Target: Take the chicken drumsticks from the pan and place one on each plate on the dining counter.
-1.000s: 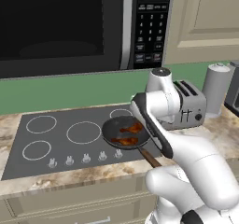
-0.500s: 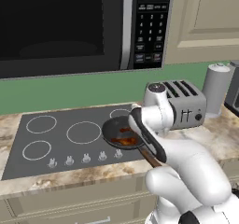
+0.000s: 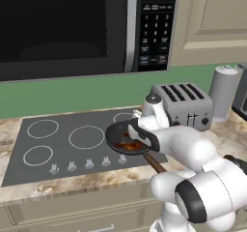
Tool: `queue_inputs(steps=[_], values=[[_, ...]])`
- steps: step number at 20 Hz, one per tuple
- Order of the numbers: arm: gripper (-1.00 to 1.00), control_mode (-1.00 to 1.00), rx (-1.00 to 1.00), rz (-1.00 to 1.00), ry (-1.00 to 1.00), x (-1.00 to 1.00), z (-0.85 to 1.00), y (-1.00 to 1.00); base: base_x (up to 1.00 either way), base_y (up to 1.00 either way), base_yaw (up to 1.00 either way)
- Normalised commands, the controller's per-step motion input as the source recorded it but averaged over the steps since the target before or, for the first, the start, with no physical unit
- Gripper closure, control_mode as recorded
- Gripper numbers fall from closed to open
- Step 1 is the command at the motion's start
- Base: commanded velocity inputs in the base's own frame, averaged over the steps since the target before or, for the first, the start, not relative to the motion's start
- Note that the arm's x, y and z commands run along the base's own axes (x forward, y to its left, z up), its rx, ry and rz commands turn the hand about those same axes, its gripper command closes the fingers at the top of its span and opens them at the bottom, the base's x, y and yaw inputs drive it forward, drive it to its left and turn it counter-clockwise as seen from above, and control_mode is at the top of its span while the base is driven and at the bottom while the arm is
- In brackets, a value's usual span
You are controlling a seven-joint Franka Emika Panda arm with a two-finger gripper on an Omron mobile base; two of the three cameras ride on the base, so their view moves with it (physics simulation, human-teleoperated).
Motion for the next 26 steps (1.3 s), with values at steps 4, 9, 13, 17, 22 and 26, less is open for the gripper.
queue_inputs(steps=[4,9,13,17,22,26], values=[[-1.0,-1.0,0.0,-0.03,0.03,0.64,-0.01,0.0,0.0,0.0,0.0],[-1.0,-1.0,0.0,-0.02,0.07,0.44,-0.34,0.0,0.0,0.0,0.0],[-1.0,-1.0,0.0,-0.03,0.04,0.27,-0.52,0.0,0.0,0.0,0.0],[-1.0,-1.0,0.0,-0.03,0.0,0.26,-0.49,0.0,0.0,0.0,0.0],[-1.0,-1.0,0.0,-0.02,0.0,0.18,-0.6,0.0,0.0,0.0,0.0],[-1.0,-1.0,-0.03,-0.03,0.07,0.11,-0.76,0.09,0.0,0.0,0.0]])
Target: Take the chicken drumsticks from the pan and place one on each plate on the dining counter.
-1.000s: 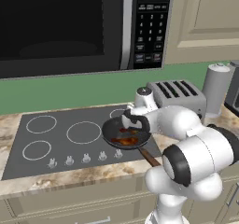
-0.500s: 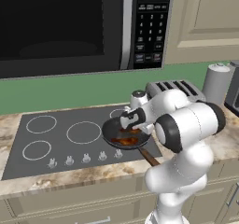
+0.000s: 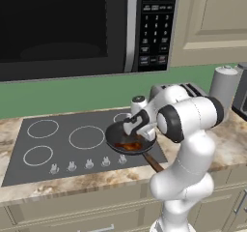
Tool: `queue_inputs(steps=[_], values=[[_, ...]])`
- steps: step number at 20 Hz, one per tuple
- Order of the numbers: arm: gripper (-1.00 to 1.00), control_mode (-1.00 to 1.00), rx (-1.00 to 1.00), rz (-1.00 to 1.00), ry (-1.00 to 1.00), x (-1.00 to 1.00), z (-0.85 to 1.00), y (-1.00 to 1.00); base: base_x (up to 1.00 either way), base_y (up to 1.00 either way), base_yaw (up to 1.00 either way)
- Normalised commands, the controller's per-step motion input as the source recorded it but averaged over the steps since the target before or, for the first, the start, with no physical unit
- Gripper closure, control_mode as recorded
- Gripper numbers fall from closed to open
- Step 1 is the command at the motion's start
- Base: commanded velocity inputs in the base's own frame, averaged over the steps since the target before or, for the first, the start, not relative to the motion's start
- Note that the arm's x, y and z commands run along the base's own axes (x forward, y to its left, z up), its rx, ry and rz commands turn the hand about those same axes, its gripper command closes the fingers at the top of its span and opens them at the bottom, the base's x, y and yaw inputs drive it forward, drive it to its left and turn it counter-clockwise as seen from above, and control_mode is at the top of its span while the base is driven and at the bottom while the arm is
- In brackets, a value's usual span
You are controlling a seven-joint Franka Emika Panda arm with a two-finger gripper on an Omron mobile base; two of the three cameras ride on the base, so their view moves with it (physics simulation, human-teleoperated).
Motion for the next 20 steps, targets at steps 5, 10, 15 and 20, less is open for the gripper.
queue_inputs(steps=[5,10,15,20], values=[[1.0,-1.0,-0.03,-0.03,0.15,0.09,-0.63,0.2,0.0,0.0,0.0],[1.0,-1.0,0.0,-0.01,0.0,-0.04,-0.13,0.24,0.0,0.0,0.0],[1.0,-1.0,0.01,0.0,-0.25,-0.4,0.67,0.02,0.0,0.0,0.0],[1.0,-1.0,0.04,0.03,-0.26,-0.6,1.0,0.0,0.0,0.0,0.0]])
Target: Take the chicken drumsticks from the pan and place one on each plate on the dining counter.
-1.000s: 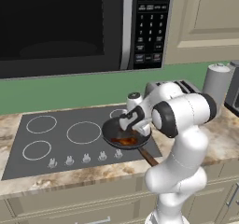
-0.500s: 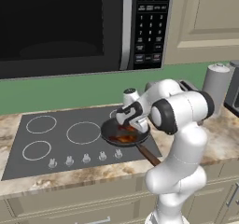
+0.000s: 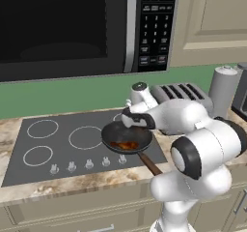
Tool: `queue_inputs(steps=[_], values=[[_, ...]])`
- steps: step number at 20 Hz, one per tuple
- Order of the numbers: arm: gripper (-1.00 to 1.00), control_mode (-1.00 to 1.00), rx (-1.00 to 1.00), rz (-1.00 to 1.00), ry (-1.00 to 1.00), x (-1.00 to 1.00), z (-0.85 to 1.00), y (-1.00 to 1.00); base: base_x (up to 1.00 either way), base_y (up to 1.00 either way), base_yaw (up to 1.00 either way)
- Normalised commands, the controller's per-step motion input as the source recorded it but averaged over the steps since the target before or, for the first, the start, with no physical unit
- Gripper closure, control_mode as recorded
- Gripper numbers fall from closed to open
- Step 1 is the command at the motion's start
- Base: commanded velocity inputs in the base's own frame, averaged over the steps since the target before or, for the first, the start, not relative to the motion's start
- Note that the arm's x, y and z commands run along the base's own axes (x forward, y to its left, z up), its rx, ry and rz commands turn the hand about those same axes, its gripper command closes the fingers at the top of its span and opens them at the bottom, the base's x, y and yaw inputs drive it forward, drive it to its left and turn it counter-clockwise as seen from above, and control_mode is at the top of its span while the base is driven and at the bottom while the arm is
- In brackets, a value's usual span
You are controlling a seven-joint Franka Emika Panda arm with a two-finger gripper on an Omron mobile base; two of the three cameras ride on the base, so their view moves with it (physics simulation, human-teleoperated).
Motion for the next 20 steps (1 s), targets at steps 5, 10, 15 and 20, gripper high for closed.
queue_inputs(steps=[5,10,15,20], values=[[1.0,-1.0,0.07,0.05,-0.05,-0.23,0.79,-0.08,0.0,0.0,0.0],[1.0,-1.0,0.12,0.06,-0.28,-0.85,1.0,-0.17,0.0,0.0,0.0],[1.0,-1.0,0.1,0.11,-0.17,-0.97,0.98,0.0,0.0,0.0,0.0],[1.0,-1.0,0.03,0.13,0.16,-1.0,0.53,0.0,0.0,0.0,0.0]])
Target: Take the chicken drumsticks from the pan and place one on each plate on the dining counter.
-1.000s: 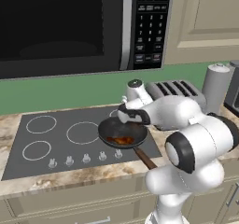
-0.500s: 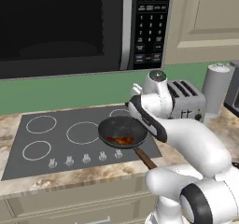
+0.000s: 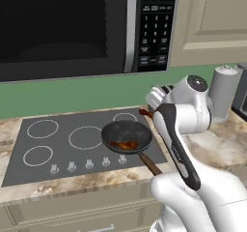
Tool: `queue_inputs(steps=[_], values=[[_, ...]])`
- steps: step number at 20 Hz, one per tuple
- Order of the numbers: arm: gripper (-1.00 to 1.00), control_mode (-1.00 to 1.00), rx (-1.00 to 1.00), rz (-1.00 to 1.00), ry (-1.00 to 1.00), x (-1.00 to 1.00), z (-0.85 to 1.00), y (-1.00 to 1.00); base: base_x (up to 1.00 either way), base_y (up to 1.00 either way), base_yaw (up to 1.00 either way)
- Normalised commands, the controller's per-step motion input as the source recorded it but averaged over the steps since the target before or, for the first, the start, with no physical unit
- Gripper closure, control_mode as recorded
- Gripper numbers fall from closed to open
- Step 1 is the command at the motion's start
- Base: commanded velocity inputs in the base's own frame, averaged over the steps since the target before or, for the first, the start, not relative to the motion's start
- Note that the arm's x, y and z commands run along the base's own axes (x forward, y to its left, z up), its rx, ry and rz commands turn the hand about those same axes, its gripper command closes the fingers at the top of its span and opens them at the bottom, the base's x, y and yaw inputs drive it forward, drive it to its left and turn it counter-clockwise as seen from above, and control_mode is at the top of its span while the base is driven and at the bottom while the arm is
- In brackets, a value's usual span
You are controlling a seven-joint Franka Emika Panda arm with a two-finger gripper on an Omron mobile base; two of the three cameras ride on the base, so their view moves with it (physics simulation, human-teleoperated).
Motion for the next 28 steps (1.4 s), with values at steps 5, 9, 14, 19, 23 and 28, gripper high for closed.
queue_inputs(steps=[5,9,14,19,23,28], values=[[1.0,-1.0,0.01,0.07,0.3,-0.8,0.45,0.0,0.0,0.0,0.0],[1.0,-1.0,0.0,0.02,0.15,-0.01,0.06,0.03,0.0,0.0,0.0],[1.0,-1.0,0.0,0.04,0.02,0.0,0.0,0.0,0.0,0.0,0.0],[1.0,-1.0,-0.01,0.08,0.03,0.0,0.0,0.01,0.0,0.0,0.0],[1.0,-1.0,-0.05,0.08,0.01,0.0,0.0,0.15,0.0,0.0,0.0],[1.0,1.0,0.0,0.0,0.0,0.0,0.0,0.0,-0.07,0.07,0.24]])
